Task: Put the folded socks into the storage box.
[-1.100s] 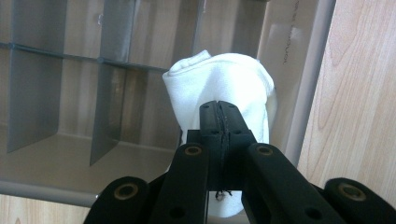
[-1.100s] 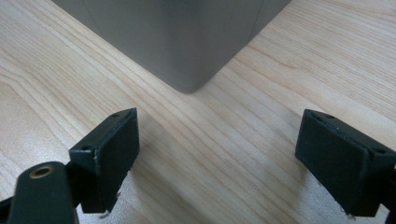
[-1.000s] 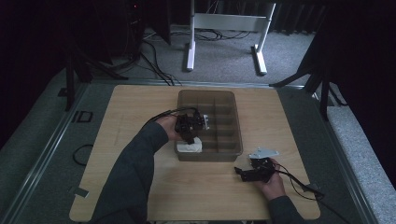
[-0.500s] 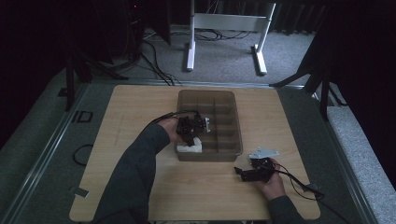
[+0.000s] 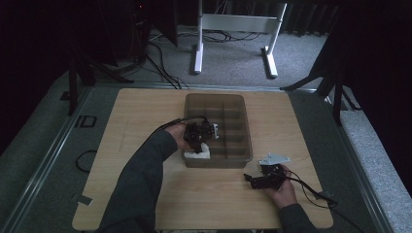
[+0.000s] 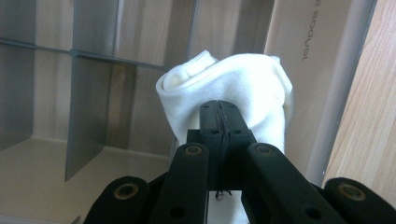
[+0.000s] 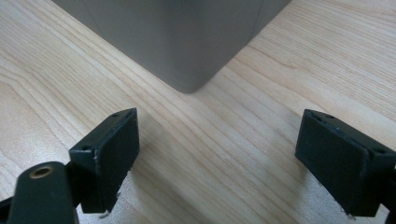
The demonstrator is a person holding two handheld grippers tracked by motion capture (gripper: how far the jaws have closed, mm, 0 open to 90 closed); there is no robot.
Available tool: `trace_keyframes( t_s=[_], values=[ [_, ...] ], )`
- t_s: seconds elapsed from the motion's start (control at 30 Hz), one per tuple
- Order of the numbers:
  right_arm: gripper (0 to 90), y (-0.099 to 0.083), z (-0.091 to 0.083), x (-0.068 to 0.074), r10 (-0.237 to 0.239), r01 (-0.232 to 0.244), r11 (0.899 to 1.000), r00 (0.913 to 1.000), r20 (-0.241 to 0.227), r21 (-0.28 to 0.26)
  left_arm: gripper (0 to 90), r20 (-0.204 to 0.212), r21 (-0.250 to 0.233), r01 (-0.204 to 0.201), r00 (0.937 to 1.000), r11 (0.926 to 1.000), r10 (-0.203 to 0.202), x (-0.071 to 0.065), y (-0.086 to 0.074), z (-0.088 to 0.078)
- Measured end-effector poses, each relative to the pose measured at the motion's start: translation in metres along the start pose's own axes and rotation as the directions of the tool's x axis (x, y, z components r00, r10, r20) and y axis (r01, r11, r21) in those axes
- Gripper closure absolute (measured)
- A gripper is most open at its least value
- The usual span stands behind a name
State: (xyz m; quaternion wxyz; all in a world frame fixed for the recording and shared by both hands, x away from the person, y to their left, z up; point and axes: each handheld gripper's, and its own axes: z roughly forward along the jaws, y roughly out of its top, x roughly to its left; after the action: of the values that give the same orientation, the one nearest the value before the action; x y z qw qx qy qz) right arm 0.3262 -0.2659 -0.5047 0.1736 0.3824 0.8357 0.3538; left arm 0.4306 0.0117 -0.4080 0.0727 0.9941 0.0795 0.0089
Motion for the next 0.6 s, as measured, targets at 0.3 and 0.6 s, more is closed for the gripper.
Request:
trace_keyframes(
  t_s=[0.3, 0.6],
  values=[
    [13.2, 0.0000, -0.0001, 0.0000, 0.000, 0.000, 1.000, 1.0000, -0.001, 0.000, 90.0, 0.006, 0.000, 0.006, 1.0000, 1.0000, -0.006, 0.0010, -0.0006, 0.0028],
    [13.2, 0.0000, -0.0001, 0.0000, 0.000, 0.000, 1.000, 1.0000, -0.001, 0.000, 90.0, 0.003, 0.008, 0.004, 1.0000, 1.0000, -0.004, 0.0010, -0.0004, 0.0058]
  ],
)
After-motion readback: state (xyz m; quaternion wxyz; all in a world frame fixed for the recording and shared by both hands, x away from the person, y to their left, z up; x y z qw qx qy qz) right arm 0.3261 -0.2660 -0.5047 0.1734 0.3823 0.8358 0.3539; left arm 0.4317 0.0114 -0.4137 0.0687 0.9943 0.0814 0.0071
